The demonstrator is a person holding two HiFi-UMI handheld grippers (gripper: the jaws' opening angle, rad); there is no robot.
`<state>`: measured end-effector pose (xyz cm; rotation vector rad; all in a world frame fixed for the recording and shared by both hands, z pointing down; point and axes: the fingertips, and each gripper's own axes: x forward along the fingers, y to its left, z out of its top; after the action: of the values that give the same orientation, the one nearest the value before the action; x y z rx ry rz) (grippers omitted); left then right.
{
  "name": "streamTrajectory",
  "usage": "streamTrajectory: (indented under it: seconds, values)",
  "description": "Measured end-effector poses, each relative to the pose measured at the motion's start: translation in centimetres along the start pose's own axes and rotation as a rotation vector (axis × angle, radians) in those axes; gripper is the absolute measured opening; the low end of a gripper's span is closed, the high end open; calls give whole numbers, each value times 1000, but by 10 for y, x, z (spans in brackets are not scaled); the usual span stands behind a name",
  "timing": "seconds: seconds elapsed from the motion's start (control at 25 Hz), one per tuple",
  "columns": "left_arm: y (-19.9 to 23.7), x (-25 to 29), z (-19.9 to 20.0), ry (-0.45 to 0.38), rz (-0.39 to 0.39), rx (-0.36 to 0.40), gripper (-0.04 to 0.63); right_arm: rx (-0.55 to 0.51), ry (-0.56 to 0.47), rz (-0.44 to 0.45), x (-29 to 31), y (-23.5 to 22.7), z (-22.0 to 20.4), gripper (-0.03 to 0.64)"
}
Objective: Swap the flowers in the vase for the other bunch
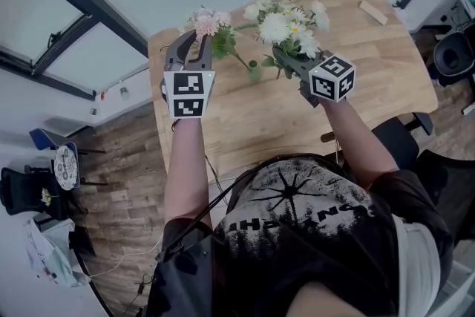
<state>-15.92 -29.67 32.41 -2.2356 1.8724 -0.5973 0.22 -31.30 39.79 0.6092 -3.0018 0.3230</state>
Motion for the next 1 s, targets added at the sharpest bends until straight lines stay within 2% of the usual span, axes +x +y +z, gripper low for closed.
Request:
streamTrajectory:
  seconds: [0.24, 0.72, 1.0]
  values:
    - [-18, -7, -25, 40, 12, -29, 86, -5, -2, 19, -8, -5, -5, 69]
    - [-31, -28, -98, 162, 21, -100, 86, -44, 8, 84, 22, 2, -1, 69]
    - [-71, -26, -136, 216, 10, -206, 86, -79, 16, 111, 23, -20, -14, 69]
